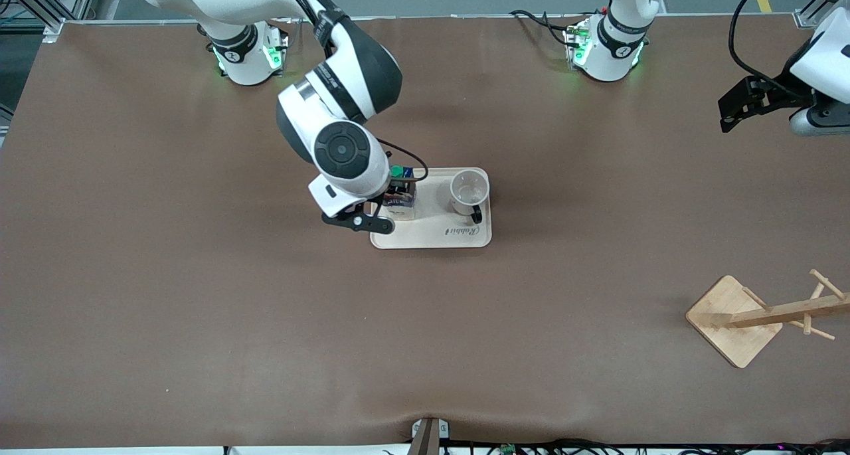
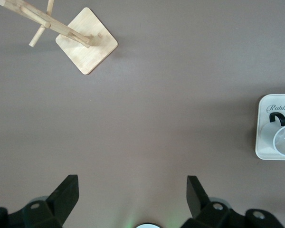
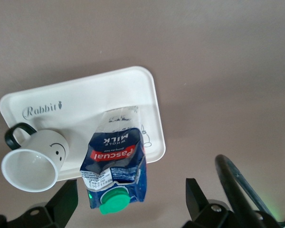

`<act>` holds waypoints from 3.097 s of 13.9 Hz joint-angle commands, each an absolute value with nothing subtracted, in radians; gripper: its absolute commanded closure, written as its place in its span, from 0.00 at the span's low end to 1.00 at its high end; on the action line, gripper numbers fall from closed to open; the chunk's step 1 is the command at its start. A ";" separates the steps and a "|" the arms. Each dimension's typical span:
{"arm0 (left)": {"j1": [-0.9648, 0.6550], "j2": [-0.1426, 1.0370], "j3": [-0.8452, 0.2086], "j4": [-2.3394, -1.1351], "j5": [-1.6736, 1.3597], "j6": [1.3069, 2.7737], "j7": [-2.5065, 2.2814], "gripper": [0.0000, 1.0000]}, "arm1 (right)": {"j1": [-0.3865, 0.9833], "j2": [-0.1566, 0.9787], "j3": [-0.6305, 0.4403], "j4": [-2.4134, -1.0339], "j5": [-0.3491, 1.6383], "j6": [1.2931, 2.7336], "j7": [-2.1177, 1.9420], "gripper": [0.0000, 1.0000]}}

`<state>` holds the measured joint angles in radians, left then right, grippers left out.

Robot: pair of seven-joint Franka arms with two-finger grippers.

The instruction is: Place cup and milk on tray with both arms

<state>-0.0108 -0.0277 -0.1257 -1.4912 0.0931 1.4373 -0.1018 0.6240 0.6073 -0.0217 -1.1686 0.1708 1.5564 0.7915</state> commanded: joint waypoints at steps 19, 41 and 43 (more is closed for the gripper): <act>-0.014 -0.049 -0.121 -1.525 0.075 1.443 -0.083 0.00 | 0.117 0.275 0.043 -1.187 0.029 1.345 0.491 0.00; 0.021 -0.058 -0.113 -1.523 0.012 1.437 -0.049 0.00 | -0.040 -0.034 0.026 -1.500 0.006 1.402 -0.006 0.00; 0.021 -0.058 -0.114 -1.522 0.012 1.437 -0.049 0.00 | -0.041 -0.034 0.026 -1.500 0.000 1.402 -0.005 0.00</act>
